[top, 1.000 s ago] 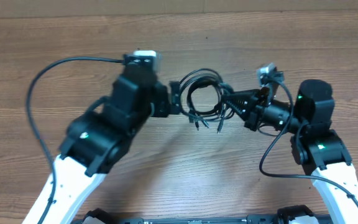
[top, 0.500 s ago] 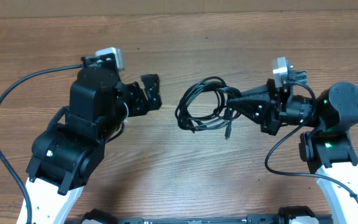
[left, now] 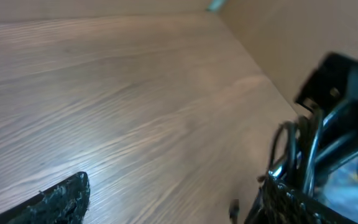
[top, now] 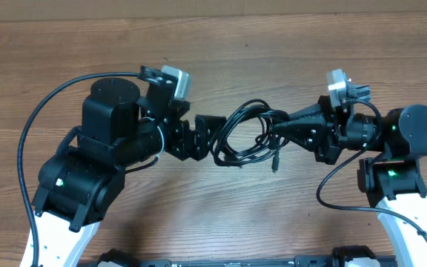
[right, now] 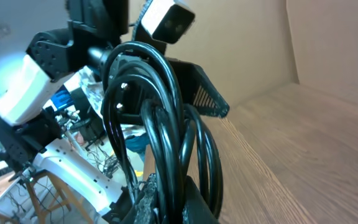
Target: Untangle cables
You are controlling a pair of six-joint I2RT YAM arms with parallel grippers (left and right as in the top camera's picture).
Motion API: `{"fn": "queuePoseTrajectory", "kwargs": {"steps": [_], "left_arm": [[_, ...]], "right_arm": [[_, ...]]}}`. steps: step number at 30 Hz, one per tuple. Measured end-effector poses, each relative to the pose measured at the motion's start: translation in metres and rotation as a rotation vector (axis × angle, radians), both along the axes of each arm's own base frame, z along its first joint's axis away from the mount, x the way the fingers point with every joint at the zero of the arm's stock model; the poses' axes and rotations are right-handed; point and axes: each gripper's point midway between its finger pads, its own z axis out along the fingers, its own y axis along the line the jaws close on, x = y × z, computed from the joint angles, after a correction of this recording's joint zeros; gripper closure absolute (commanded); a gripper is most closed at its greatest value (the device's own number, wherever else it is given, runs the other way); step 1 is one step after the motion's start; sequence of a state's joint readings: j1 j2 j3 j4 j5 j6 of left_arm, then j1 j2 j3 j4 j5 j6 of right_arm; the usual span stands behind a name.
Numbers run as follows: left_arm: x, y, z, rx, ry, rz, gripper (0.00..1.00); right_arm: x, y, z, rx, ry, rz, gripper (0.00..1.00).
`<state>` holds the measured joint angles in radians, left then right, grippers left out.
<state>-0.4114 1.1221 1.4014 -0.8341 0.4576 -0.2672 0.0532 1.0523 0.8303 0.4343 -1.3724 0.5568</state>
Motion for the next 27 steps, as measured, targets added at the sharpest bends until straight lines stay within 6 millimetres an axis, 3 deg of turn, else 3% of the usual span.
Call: {"fn": "queuePoseTrajectory", "kwargs": {"steps": [3,8,20,27], "left_arm": [[-0.006,-0.006,0.002,-0.007,-0.013,-0.056,0.14],[-0.012,-0.01,0.002,-0.013,-0.015,-0.107,0.04],[-0.02,-0.006,0.002,-0.004,-0.039,-0.17,0.04],[-0.04,-0.003,0.007,0.006,-0.084,-0.245,0.09]], "right_arm": [[-0.003,0.0,0.004,0.004,-0.019,0.01,0.96],[-0.004,0.0,0.006,0.006,-0.017,0.014,0.96],[-0.002,-0.004,0.006,0.006,-0.005,0.004,0.96],[0.0,-0.004,0.006,0.008,-0.003,-0.007,0.96]]}}
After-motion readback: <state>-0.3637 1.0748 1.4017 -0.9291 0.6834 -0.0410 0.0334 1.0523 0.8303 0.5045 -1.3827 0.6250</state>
